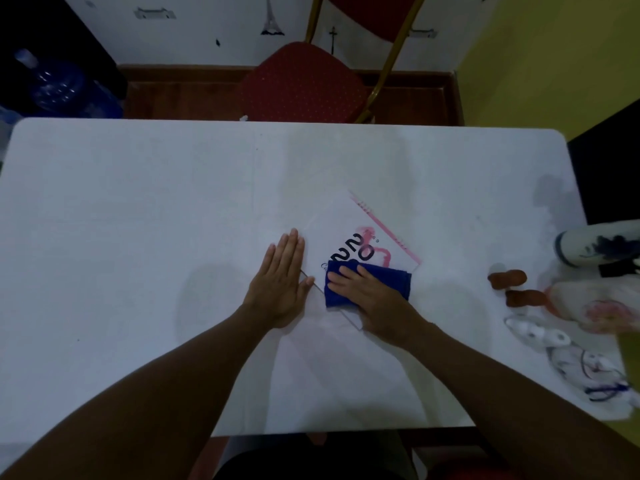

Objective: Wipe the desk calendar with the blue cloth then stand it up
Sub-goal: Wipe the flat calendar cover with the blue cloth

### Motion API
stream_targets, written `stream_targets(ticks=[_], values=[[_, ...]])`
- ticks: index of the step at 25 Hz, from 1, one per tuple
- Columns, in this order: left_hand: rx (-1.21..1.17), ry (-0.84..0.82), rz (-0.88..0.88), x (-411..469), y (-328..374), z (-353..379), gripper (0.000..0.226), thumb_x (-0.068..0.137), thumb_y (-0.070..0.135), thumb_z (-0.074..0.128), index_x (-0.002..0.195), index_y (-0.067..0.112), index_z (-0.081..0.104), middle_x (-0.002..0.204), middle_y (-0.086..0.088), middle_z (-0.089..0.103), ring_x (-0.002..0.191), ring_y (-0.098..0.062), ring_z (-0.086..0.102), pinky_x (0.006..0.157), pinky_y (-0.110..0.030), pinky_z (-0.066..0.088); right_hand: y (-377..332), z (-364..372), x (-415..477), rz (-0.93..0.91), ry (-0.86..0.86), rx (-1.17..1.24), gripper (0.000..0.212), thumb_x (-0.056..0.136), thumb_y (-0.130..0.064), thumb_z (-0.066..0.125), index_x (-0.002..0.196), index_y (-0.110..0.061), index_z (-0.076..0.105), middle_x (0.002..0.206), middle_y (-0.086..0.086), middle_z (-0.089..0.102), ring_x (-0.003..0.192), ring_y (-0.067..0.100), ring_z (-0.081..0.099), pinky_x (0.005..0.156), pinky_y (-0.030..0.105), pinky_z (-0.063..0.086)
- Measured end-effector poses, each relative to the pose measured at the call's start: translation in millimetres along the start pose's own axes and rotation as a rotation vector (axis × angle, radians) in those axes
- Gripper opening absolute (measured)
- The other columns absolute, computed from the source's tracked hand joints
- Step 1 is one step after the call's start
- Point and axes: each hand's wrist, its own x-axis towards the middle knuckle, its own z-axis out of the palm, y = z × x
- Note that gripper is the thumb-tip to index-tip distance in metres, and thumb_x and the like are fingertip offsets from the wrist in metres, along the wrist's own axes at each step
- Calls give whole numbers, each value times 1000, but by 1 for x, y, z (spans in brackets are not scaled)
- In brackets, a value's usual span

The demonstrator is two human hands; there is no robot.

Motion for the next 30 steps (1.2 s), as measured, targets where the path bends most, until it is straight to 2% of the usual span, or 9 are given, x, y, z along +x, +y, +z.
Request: stream_targets(ticks=[2,5,8,17,21,23,25,27,30], values=[[2,0,10,0,1,-2,73,103,53,11,158,9,-7,167,-10,-13,154,-22,-13,126,-44,3,12,-12,6,-24,4,-9,71,81,4,78,146,-9,53,153,5,51,146,22,41,123,43,30],[5,-13,9,0,1,-3,73,103,52,12,158,9,-7,167,-10,-14,154,-22,-15,126,-43,1,19,-18,40,113,33,-12,80,75,5,81,148,-5,49,155,8,48,147,28,39,123,45,26],[9,-10,11,-1,2,-2,73,103,53,9,158,9,-7,167,-10,-14,154,-22,-15,126,-42,0,4,-4,49,188,106,-7,68,85,10,68,148,-6,49,157,8,46,150,28,35,125,45,23],[4,-4,19,-1,1,-3,72,104,50,14,158,7,-7,167,-12,-13,154,-24,-14,126,-44,2,2,9,-38,37,69,-34,71,83,12,64,149,-4,47,157,7,45,150,23,34,125,41,26],[8,22,35,-3,4,-7,73,103,48,15,158,3,0,167,-15,-6,155,-27,-8,126,-45,4,18,-6,-21,342,238,43,63,89,19,56,147,-4,51,157,7,46,150,26,34,124,49,26],[3,18,37,-3,5,-8,72,103,47,16,158,3,1,167,-15,-6,155,-27,-8,126,-45,3,13,-7,11,535,291,160,56,100,8,50,151,-14,47,162,1,38,154,24,24,127,42,16],[1,10,31,-3,4,-6,72,104,47,17,158,4,-1,167,-14,-8,155,-25,-10,126,-44,1,7,-4,47,643,329,236,54,104,0,46,154,-21,42,166,-2,29,155,25,13,121,35,11],[10,-11,21,-2,3,-6,71,104,48,16,158,6,-5,167,-12,-12,154,-24,-14,126,-44,0,0,1,71,622,324,232,57,102,3,47,155,-18,41,167,0,27,156,27,12,122,37,10],[15,-33,13,-2,2,-5,71,104,49,14,158,8,-7,167,-11,-14,154,-24,-16,126,-44,0,-12,8,66,458,221,222,56,102,5,47,154,-15,41,165,1,32,156,25,17,128,45,13]])
